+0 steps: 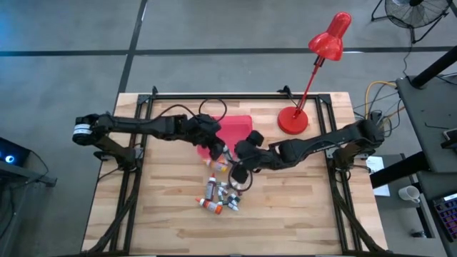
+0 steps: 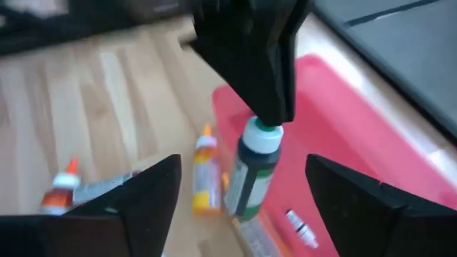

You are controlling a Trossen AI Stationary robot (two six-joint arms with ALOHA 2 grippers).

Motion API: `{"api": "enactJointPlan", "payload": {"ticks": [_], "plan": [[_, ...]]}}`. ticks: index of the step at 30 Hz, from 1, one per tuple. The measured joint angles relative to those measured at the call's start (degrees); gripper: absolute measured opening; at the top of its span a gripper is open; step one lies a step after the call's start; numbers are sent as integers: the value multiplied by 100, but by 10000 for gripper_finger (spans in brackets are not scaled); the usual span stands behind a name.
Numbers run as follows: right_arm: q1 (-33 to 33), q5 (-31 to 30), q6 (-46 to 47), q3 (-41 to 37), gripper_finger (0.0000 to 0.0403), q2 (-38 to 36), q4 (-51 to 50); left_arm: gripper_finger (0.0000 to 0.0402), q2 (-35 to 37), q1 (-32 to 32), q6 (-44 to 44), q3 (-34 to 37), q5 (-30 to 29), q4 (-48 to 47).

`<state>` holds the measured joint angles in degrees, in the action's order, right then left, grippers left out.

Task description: Pick & Place food coloring

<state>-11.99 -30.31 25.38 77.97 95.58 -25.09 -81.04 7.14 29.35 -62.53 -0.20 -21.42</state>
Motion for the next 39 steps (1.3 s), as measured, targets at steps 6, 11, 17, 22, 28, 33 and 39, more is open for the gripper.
{"api": "enactJointPlan", "payload": {"ticks": [6,11,17,22,28,33,39], "plan": [[0,-544,12,0,294,-395,-114,16,33,188,-743,-588,-923,-683],[7,-850,16,-17,287,-536,-306,16,38,256,-1342,-1134,-1573,-1275],[12,-871,155,-163,283,-484,-322,16,28,743,-1486,-846,-1888,-1279],[61,-874,689,-317,282,-469,-154,16,9,1098,-1253,-147,-1793,-797],[153,-876,812,-383,281,-460,-152,16,27,1194,-1165,395,-1904,-60],[166,-876,810,-396,281,-460,-151,16,-97,1313,-1137,597,-1943,47],[175,-874,787,-428,279,-460,-160,24,-159,1436,-1018,779,-1944,94]]}}
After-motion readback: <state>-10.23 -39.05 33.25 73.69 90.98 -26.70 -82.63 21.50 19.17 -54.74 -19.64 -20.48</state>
